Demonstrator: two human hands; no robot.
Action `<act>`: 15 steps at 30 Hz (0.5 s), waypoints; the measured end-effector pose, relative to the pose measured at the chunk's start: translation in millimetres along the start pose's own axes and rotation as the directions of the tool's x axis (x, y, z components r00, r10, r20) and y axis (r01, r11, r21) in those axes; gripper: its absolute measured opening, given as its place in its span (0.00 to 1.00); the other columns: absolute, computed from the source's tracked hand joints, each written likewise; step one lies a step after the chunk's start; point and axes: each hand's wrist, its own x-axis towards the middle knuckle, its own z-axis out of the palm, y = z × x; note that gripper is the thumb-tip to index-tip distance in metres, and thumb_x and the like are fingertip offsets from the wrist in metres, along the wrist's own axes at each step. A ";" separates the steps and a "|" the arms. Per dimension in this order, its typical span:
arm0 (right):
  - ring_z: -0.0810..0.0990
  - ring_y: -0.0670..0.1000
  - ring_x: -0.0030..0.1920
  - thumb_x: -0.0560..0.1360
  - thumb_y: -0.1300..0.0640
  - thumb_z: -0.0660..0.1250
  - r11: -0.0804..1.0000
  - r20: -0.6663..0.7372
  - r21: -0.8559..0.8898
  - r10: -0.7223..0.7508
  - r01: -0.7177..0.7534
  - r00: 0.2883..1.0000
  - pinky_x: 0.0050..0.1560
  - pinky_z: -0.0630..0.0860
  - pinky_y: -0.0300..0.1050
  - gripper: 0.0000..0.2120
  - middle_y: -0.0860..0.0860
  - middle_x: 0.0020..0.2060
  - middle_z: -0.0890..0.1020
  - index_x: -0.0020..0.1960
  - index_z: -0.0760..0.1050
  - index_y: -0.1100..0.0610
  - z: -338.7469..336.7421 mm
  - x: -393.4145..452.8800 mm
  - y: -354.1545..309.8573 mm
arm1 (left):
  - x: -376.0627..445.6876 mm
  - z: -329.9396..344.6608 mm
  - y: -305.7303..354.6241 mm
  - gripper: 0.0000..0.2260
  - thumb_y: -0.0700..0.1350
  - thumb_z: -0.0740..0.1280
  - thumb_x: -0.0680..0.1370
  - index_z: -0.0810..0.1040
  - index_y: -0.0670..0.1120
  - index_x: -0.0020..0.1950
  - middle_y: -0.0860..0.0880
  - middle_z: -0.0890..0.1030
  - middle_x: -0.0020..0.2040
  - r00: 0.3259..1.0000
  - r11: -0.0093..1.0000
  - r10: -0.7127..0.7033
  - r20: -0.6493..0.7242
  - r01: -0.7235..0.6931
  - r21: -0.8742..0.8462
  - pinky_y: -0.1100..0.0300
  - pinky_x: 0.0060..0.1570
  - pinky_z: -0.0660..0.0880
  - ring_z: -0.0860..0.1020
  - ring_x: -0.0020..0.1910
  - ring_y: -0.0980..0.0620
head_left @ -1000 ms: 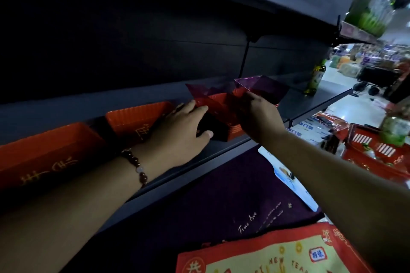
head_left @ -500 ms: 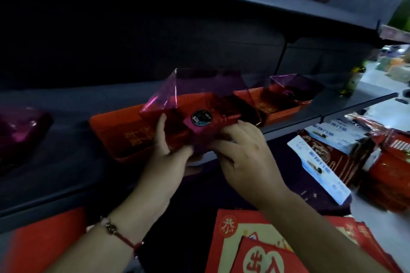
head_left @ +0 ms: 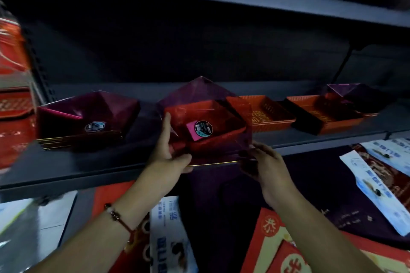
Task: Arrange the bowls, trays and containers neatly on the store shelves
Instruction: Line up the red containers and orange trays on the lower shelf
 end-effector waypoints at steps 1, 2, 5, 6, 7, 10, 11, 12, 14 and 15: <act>0.82 0.50 0.37 0.79 0.61 0.63 1.000 -0.002 -0.002 0.009 -0.009 1.000 0.42 0.78 0.45 0.08 0.52 0.38 0.84 0.45 0.80 0.54 5.0 1.3 2.4 | -0.2 -2.9 -0.7 0.44 0.29 0.63 0.77 0.49 0.72 0.72 0.59 0.71 0.63 1.000 1.000 0.028 -0.004 -0.028 0.002 0.59 0.44 0.80 0.78 0.57 0.59; 0.82 0.50 0.37 0.79 0.61 0.62 1.000 -0.005 -0.016 0.015 -0.015 1.000 0.41 0.78 0.43 0.08 0.52 0.38 0.84 0.46 0.79 0.55 10.1 3.3 5.3 | -0.9 -5.7 -1.1 0.44 0.30 0.64 0.77 0.49 0.73 0.72 0.61 0.72 0.62 0.998 0.998 0.056 -0.008 -0.056 0.005 0.58 0.46 0.80 0.76 0.59 0.60; 0.83 0.46 0.34 0.79 0.64 0.61 0.998 0.007 -0.055 0.005 -0.005 1.000 0.36 0.78 0.38 0.09 0.50 0.37 0.85 0.48 0.79 0.56 23.9 7.9 11.8 | -5.3 -13.6 1.5 0.42 0.38 0.67 0.78 0.48 0.77 0.70 0.57 0.73 0.67 0.994 0.992 0.109 -0.004 -0.108 0.061 0.53 0.60 0.75 0.72 0.65 0.62; 0.83 0.46 0.33 0.79 0.65 0.61 0.998 0.015 -0.056 -0.009 0.010 1.000 0.34 0.78 0.37 0.10 0.50 0.36 0.85 0.48 0.79 0.56 27.5 8.7 12.4 | -6.4 -16.1 3.0 0.41 0.40 0.68 0.77 0.48 0.78 0.69 0.56 0.73 0.68 0.993 0.989 0.118 -0.003 -0.117 0.090 0.52 0.63 0.72 0.71 0.66 0.62; 0.83 0.45 0.34 0.79 0.66 0.61 0.997 0.023 -0.066 -0.030 0.032 0.999 0.34 0.77 0.37 0.11 0.50 0.37 0.85 0.48 0.79 0.55 30.4 9.9 13.1 | -7.2 -18.4 4.5 0.41 0.42 0.68 0.77 0.47 0.79 0.68 0.55 0.73 0.68 0.993 0.986 0.122 -0.005 -0.120 0.111 0.51 0.65 0.70 0.71 0.67 0.61; 0.83 0.47 0.38 0.79 0.66 0.61 0.989 0.045 -0.102 -0.105 0.109 0.993 0.39 0.77 0.39 0.12 0.49 0.40 0.84 0.50 0.78 0.51 37.6 9.6 14.8 | -8.2 -24.1 7.6 0.41 0.42 0.68 0.77 0.47 0.80 0.68 0.55 0.74 0.66 0.991 0.982 0.132 -0.025 -0.127 0.137 0.52 0.66 0.69 0.72 0.65 0.63; 0.83 0.47 0.40 0.79 0.65 0.61 0.984 0.057 -0.113 -0.133 0.139 0.989 0.40 0.77 0.40 0.12 0.48 0.42 0.84 0.53 0.77 0.49 39.8 9.2 15.2 | -8.0 -26.0 8.6 0.41 0.42 0.68 0.77 0.47 0.80 0.68 0.57 0.75 0.65 0.990 0.982 0.136 -0.042 -0.129 0.135 0.53 0.64 0.70 0.73 0.63 0.65; 0.83 0.47 0.42 0.79 0.64 0.62 0.977 0.071 -0.125 -0.166 0.174 0.984 0.42 0.78 0.40 0.13 0.47 0.44 0.83 0.56 0.75 0.47 41.6 9.2 16.2 | -7.7 -28.6 9.5 0.41 0.41 0.68 0.77 0.48 0.80 0.68 0.60 0.75 0.62 0.989 0.984 0.135 -0.063 -0.127 0.122 0.53 0.63 0.71 0.74 0.61 0.65; 0.82 0.46 0.46 0.79 0.61 0.63 0.947 0.098 -0.176 -0.253 0.267 0.962 0.46 0.79 0.41 0.15 0.44 0.47 0.82 0.60 0.72 0.44 43.7 8.2 17.9 | -6.0 -34.8 10.0 0.41 0.39 0.68 0.77 0.51 0.80 0.67 0.61 0.74 0.58 0.987 0.992 0.109 -0.116 -0.101 0.078 0.51 0.61 0.74 0.80 0.57 0.57; 0.82 0.44 0.48 0.79 0.60 0.63 0.918 0.111 -0.224 -0.308 0.326 0.945 0.50 0.79 0.42 0.17 0.44 0.50 0.81 0.63 0.71 0.43 44.2 7.4 17.9 | -5.4 -37.8 10.6 0.41 0.37 0.68 0.77 0.52 0.79 0.67 0.58 0.74 0.59 0.986 0.995 0.093 -0.139 -0.087 0.053 0.51 0.59 0.75 0.82 0.53 0.54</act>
